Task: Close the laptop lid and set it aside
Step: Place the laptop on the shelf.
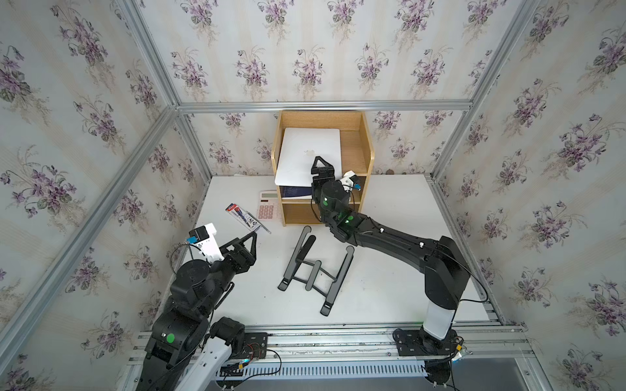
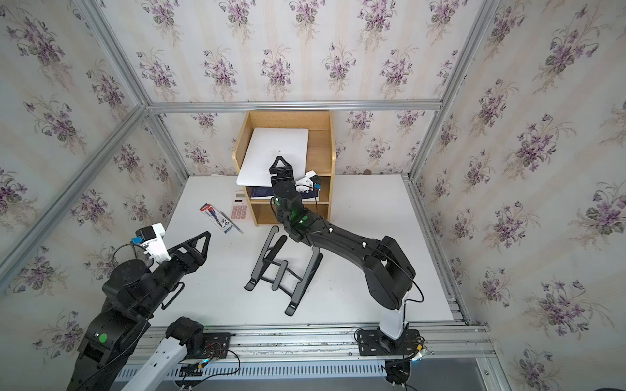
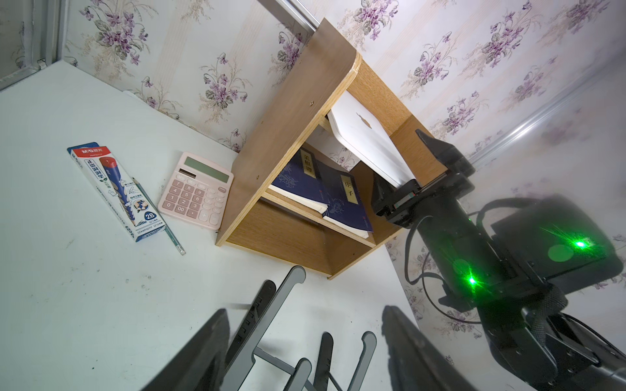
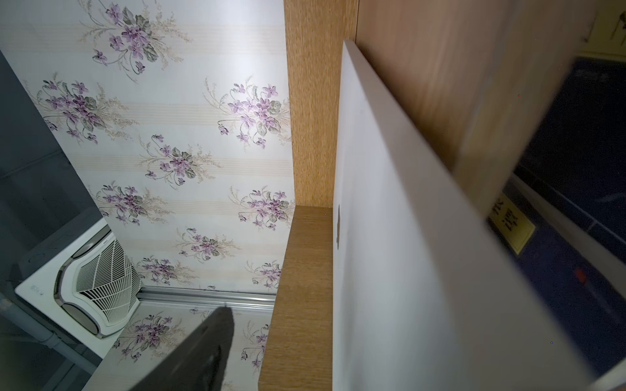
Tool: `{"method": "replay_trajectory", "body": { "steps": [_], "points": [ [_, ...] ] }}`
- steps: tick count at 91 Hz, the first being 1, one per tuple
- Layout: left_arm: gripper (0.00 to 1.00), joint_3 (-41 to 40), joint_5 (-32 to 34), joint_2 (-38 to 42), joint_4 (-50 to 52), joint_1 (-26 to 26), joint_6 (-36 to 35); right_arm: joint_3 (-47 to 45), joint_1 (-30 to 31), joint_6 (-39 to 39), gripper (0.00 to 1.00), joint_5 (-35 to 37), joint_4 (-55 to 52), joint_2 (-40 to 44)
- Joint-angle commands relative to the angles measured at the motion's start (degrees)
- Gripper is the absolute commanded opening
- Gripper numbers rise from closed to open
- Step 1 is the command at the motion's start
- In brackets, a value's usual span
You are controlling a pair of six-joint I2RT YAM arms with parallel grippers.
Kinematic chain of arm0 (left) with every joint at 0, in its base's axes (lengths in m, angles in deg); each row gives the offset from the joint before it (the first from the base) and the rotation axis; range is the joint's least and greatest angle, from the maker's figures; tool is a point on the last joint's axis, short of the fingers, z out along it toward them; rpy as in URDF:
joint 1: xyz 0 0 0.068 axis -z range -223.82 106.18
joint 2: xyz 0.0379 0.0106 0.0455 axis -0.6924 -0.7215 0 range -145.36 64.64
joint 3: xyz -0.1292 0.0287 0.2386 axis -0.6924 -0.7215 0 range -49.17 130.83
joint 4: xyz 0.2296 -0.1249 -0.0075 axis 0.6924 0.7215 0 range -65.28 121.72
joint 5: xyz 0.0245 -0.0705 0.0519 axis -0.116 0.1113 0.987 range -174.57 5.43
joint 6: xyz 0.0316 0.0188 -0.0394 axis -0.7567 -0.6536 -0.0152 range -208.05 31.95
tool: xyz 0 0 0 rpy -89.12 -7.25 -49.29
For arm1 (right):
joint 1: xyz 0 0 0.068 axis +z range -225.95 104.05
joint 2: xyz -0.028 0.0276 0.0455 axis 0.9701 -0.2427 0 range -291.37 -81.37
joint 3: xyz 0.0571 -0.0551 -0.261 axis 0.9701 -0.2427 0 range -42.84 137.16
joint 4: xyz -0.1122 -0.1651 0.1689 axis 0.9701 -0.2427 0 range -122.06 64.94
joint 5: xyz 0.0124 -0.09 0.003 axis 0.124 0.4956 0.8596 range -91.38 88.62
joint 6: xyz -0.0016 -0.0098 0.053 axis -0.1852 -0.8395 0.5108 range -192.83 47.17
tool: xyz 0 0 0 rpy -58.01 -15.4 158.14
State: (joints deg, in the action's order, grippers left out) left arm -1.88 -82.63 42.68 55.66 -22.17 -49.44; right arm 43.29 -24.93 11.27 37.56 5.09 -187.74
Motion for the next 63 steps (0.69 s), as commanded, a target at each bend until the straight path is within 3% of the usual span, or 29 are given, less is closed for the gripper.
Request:
{"method": "replay_trajectory", "body": {
  "steps": [1, 14, 25, 45, 63],
  "points": [
    [0.74, 0.6, 2.7, -0.3, 0.6, 0.0, -1.8, 1.1, 0.1, -1.0, 0.86, -2.9, 0.1, -0.9],
    [0.74, 1.6, 3.8, -1.2, 2.3, 0.0, -4.0, -1.6, 0.1, -4.1, 0.88, -3.5, 1.7, 0.9],
    [0.76, 1.8, 4.4, -1.5, 2.2, 0.0, -5.1, -7.6, 0.1, -6.7, 0.99, -2.6, 3.9, 5.2],
    [0.79, 2.0, 4.5, -4.4, 2.2, 0.0, -7.2, -20.6, 0.1, -15.7, 1.00, -5.8, 8.7, 16.0],
    [0.94, 3.7, 6.9, -8.4, 2.1, 0.0, -7.9, -34.8, 0.1, -21.7, 1.00, -8.1, 7.7, 29.4]
  ]
}}
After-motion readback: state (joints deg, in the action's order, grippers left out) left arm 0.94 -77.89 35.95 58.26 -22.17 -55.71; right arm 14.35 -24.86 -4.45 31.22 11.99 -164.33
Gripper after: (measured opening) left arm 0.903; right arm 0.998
